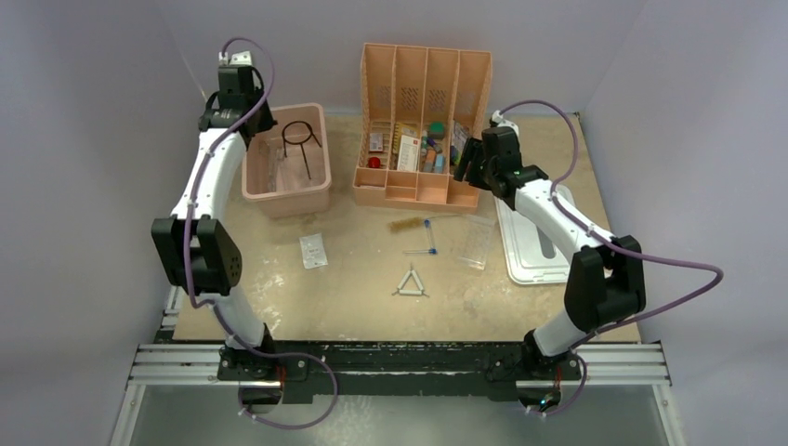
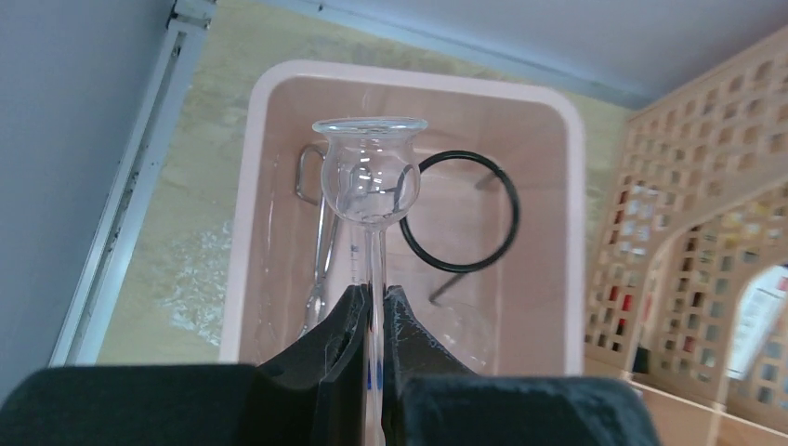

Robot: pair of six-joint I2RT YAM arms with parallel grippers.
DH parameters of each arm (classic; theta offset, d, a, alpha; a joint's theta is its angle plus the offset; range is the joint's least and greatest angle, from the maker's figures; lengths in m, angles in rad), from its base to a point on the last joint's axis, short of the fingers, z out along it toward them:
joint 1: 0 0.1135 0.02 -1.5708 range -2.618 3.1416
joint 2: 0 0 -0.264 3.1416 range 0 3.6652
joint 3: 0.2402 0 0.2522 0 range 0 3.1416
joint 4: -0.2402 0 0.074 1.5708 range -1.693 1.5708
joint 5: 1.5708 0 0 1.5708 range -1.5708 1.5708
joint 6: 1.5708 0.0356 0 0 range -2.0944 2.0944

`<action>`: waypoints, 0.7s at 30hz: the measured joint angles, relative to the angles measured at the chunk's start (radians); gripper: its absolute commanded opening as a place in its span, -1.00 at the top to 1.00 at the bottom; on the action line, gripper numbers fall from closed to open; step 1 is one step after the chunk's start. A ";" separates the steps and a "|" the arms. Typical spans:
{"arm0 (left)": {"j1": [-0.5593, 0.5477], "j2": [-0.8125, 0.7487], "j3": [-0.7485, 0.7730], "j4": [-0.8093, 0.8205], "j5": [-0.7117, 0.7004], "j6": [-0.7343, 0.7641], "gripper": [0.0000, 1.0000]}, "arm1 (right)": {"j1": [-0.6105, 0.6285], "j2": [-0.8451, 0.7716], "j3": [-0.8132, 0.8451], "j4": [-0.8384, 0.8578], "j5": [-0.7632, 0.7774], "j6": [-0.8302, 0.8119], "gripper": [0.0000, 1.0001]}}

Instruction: Organize the chemistry lab equipment

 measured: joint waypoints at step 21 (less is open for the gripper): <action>0.029 0.314 0.061 -0.101 -0.084 0.162 0.98 | 0.000 0.068 0.071 -0.038 0.017 0.005 -0.35</action>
